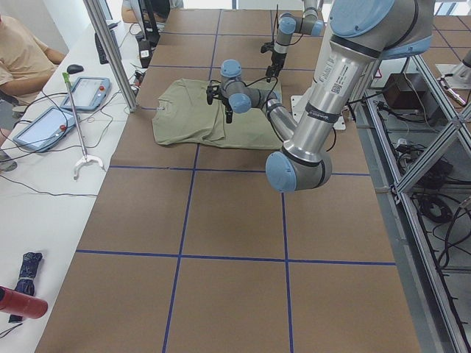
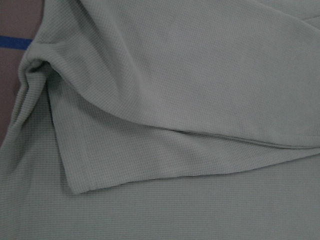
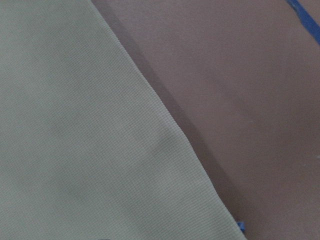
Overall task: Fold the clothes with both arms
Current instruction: 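Release the sleeve with the left gripper while the right gripper moves to the hem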
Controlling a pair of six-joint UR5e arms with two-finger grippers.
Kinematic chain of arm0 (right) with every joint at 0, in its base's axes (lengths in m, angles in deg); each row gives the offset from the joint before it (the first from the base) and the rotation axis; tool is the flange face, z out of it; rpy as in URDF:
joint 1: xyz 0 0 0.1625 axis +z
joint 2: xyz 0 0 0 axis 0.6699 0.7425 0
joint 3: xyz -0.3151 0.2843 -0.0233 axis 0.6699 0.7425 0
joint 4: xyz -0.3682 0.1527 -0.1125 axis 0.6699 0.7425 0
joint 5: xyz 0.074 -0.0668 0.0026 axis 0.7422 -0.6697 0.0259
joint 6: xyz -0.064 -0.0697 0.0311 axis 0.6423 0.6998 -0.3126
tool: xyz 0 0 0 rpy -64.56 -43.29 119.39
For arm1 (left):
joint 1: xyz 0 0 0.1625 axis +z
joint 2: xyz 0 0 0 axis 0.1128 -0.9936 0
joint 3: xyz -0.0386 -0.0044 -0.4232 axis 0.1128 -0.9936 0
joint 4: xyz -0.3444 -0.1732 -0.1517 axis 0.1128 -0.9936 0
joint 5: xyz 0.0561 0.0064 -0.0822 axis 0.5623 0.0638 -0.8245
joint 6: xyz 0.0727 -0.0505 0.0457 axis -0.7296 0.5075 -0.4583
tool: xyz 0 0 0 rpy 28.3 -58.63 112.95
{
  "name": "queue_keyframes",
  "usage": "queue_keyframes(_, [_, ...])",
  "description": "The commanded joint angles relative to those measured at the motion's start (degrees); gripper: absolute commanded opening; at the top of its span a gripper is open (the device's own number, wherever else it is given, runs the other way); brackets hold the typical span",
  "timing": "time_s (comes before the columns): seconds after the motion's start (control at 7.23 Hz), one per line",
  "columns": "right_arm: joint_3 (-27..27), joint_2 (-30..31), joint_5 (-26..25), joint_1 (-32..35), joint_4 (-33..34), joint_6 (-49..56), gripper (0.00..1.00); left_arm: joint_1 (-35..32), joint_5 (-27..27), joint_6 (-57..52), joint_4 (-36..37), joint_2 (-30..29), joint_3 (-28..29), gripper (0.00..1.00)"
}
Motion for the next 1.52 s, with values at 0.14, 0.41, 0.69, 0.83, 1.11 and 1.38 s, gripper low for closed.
queue_keyframes(0.14, [0.4, 3.0, -3.3, -4.1, 0.7, -3.3, 0.91, -0.5, 0.1, 0.2, -0.1, 1.0, -0.5, 0.99])
queue_keyframes(0.41, [0.6, 2.6, -3.3, -4.5, 0.7, -3.3, 0.87, -0.4, 0.2, 0.2, -0.2, 1.0, -0.5, 0.99])
queue_keyframes(0.69, [0.7, 2.6, -3.4, -5.1, 0.7, -3.3, 0.68, -0.4, 0.3, 0.3, -0.1, 1.0, -0.5, 0.99])
queue_keyframes(0.83, [0.7, 2.6, -3.4, -5.2, 0.7, -3.3, 0.33, -0.6, 0.3, 0.3, -0.1, 1.0, -0.5, 0.99])
queue_keyframes(1.11, [0.6, 2.6, -3.1, -5.0, 0.7, -3.3, 0.00, -0.5, 0.2, 1.6, -0.2, 1.0, -1.4, 0.99])
queue_keyframes(1.38, [0.1, 2.3, -3.1, -4.9, 0.7, -3.3, 0.00, -0.4, 0.0, 1.5, -0.2, 1.0, -1.7, 0.99])
